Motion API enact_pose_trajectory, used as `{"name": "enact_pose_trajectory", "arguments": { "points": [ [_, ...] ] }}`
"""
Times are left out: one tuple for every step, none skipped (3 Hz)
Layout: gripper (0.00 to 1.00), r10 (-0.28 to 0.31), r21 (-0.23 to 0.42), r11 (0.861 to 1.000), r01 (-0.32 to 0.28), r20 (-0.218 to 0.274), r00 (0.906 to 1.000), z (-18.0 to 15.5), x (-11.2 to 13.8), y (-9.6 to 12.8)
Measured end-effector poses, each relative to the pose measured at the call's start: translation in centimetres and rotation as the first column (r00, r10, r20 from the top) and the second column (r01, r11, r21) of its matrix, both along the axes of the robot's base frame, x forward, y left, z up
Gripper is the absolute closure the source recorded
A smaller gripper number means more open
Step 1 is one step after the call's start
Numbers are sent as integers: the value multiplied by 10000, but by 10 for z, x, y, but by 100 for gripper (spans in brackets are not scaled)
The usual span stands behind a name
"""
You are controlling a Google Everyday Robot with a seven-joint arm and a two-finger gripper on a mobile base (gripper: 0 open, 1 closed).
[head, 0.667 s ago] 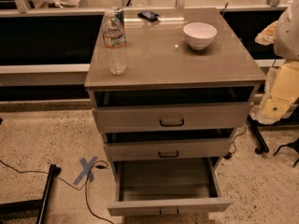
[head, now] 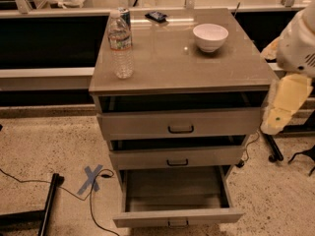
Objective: Close bottom drawer
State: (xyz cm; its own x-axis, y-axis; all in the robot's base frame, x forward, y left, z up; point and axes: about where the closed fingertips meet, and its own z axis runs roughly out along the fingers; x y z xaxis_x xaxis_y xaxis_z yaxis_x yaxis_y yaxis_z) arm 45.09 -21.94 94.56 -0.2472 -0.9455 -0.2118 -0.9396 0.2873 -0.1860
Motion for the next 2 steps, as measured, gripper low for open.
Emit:
{"name": "enact_pose_trajectory", "arguments": {
  "points": [
    [0, -105, 944, 9954, 184, -833, 9965, -71, 3, -8],
    [0, -862, 3240, 9402, 1056, -736, 9936, -158, -8, -36]
  ]
}}
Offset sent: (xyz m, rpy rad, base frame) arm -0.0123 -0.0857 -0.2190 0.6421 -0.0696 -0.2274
